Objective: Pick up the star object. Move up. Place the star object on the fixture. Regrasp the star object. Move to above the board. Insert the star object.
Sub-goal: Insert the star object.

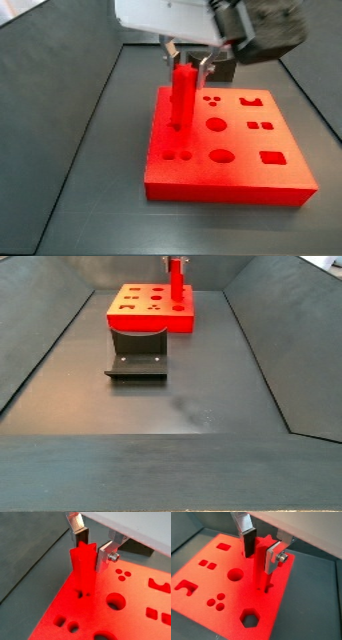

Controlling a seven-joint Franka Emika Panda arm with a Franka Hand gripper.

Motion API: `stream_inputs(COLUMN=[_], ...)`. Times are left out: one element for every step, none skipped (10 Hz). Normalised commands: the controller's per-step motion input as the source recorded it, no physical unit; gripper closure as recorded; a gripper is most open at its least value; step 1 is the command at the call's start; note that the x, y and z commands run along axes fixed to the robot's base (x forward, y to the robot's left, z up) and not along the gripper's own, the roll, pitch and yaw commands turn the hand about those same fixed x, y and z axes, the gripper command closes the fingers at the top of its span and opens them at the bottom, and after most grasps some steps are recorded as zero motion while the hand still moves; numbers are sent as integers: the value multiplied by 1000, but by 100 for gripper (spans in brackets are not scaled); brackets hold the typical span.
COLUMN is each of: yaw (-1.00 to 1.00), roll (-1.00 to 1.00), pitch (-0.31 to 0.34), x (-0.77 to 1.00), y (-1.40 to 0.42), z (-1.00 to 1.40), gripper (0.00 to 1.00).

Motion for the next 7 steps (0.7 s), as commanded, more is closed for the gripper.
stream_inputs(yaw=[-23,0,-80,-266,0,0,-223], roll=[0,-16,0,19,46,41,0], pitch=[0,0,0,-17,0,-19,4], x=[0,0,0,-3,0,0,74], y=[0,-6,-123,-249,-6,-46,151], z=[0,-9,-186,-283,0,-209,-546], gripper=[100,100,100,100,100,100,100])
